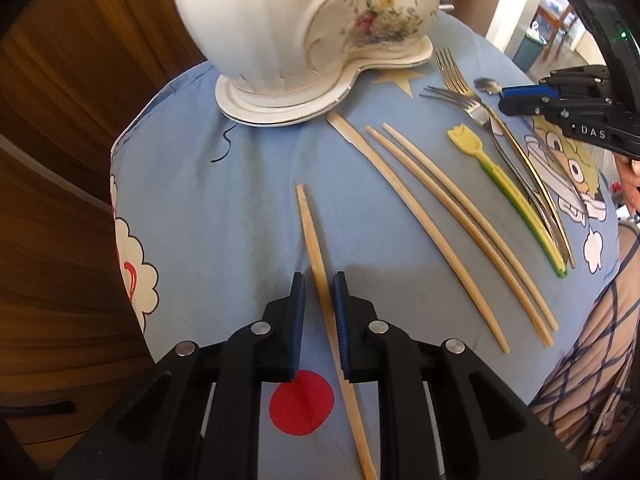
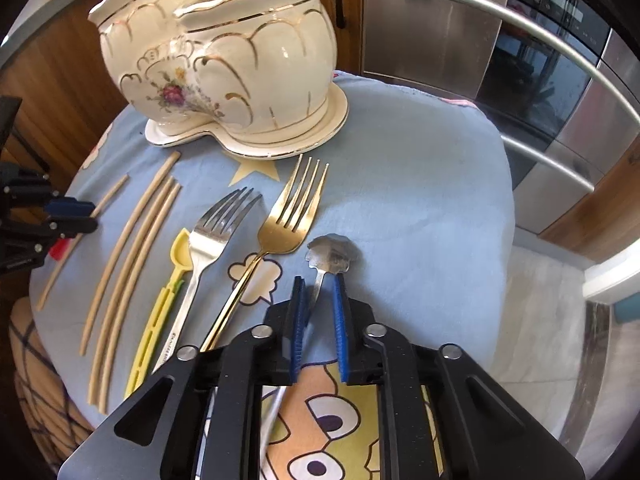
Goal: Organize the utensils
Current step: 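Grasp another chopstick with the left tool while the right tool grasps the silver spoon, then insert the chopstick into the holder with the left tool while the right tool inserts the spoon, then open both tools and move them back over the table, then grasp a chopstick with the left tool while the right tool grasps the gold fork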
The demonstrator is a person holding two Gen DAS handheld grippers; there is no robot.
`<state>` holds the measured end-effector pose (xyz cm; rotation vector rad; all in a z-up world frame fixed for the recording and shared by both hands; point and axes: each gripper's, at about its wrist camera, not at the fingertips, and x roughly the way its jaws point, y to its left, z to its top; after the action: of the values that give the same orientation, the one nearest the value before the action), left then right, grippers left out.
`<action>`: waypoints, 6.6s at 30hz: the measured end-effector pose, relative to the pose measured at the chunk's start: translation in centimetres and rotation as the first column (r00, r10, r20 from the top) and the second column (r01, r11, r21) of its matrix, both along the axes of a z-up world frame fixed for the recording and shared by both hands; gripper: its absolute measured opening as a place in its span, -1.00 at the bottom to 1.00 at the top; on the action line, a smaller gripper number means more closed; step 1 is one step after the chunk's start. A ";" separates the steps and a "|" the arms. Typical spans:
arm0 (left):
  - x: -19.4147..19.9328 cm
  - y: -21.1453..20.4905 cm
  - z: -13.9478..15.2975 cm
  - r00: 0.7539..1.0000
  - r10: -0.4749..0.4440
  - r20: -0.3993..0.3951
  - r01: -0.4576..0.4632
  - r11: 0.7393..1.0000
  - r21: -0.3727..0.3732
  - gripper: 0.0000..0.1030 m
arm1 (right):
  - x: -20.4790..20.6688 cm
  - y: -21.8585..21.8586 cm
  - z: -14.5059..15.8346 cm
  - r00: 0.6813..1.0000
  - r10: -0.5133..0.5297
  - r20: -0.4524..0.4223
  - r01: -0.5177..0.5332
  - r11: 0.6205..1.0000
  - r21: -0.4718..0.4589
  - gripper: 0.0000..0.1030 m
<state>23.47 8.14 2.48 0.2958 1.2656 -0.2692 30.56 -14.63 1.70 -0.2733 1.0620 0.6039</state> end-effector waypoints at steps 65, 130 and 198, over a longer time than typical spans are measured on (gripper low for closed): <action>4.6 2.0 18.2 0.295 0.509 0.809 0.079 0.831 -0.551 -0.89 | 4.1 1.3 17.3 0.766 -0.287 0.575 -0.141 0.798 0.586 -0.95; 2.8 3.5 12.8 0.487 0.488 0.724 -0.172 0.867 -0.468 0.26 | 1.7 0.6 12.0 0.796 -0.173 0.580 -0.103 0.906 0.411 0.72; -0.8 -2.0 -0.4 0.967 0.117 0.227 -0.106 0.993 -0.061 -0.88 | -0.9 -1.3 0.1 0.997 0.052 0.059 -0.053 0.999 0.005 -0.71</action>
<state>22.67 6.13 2.07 0.2066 1.0406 -0.1638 29.67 -15.89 1.75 -0.3119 0.9987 0.6430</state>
